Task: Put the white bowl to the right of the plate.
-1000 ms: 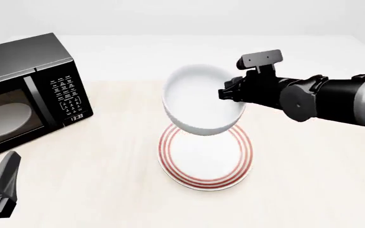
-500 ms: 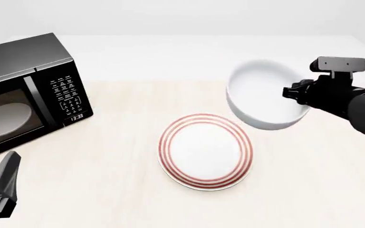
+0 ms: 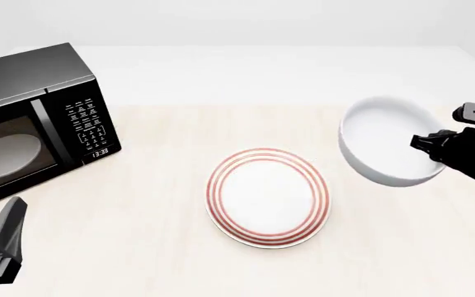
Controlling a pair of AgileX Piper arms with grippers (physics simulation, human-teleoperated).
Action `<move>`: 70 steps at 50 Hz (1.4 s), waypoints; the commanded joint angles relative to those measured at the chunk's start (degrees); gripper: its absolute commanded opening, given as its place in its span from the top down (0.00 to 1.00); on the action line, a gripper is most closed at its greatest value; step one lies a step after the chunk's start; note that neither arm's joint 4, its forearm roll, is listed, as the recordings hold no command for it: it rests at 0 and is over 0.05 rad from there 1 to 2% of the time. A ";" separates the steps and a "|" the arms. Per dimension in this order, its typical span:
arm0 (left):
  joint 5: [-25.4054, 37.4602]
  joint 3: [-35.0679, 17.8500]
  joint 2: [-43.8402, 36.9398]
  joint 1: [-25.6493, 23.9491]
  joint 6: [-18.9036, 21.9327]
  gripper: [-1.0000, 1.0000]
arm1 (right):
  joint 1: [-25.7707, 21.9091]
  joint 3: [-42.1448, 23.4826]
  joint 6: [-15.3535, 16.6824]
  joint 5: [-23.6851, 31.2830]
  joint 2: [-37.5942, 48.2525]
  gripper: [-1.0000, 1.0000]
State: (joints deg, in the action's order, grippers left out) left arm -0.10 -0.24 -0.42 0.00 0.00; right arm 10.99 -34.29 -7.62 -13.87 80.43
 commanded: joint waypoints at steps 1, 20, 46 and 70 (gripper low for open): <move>0.00 0.00 0.00 0.00 0.00 0.00 | 4.07 2.80 -1.93 -3.70 1.17 1.00; 0.00 0.00 0.00 0.00 0.00 0.00 | 8.16 6.86 -4.36 -10.49 6.08 1.00; 0.00 0.00 0.00 0.00 0.00 0.00 | 10.50 9.57 -5.90 -19.29 15.29 1.00; 0.00 0.00 0.00 0.00 0.00 0.00 | 9.91 8.01 -5.96 -23.65 23.90 1.00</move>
State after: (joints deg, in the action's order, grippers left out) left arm -0.10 -0.24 -0.42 0.00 0.00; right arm 21.95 -25.09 -13.65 -35.89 99.41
